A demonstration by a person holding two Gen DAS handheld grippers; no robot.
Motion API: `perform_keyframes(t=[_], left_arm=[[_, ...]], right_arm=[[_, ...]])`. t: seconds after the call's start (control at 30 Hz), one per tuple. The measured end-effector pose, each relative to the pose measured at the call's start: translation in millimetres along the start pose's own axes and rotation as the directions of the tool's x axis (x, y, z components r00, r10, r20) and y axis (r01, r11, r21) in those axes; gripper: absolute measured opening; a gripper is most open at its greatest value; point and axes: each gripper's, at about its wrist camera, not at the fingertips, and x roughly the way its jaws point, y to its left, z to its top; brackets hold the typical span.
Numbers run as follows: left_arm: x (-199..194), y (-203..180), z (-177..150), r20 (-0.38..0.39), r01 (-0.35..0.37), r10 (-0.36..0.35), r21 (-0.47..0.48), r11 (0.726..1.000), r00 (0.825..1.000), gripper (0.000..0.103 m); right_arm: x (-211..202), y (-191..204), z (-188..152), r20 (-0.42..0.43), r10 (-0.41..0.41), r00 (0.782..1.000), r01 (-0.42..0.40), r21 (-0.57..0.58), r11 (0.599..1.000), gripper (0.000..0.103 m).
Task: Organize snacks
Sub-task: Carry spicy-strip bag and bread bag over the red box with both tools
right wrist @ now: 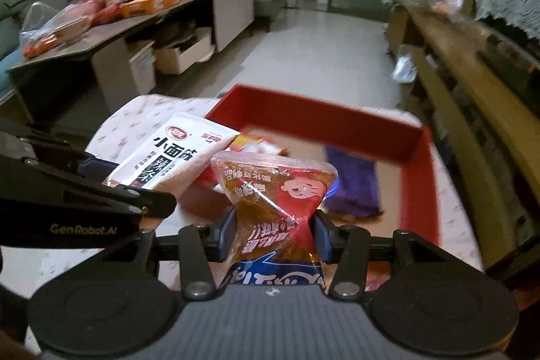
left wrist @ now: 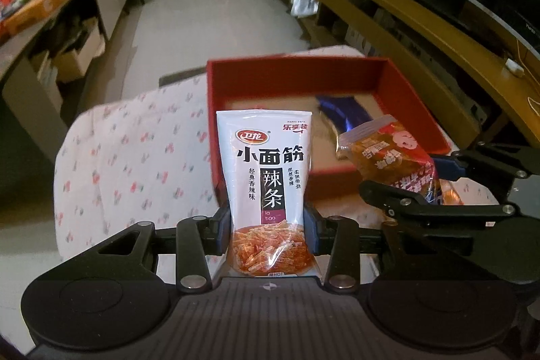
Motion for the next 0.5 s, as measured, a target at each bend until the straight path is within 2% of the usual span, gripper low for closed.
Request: perform_keyframes(t=[0.23,0.5], left_arm=[[13.2,-14.7,28.7,0.034,-0.004,0.004,0.026,1.000,0.999,0.048],[32.6,-21.5,48.9,0.035,-0.008,0.007,0.020,1.000,0.999,0.048]], right_arm=[[9.2,-19.9,19.8,0.033,-0.078,0.996,0.077,0.020,0.997,0.065],[25.6,-37.2,38.4,0.043,-0.142,0.989,0.141,0.017,0.990,0.065]])
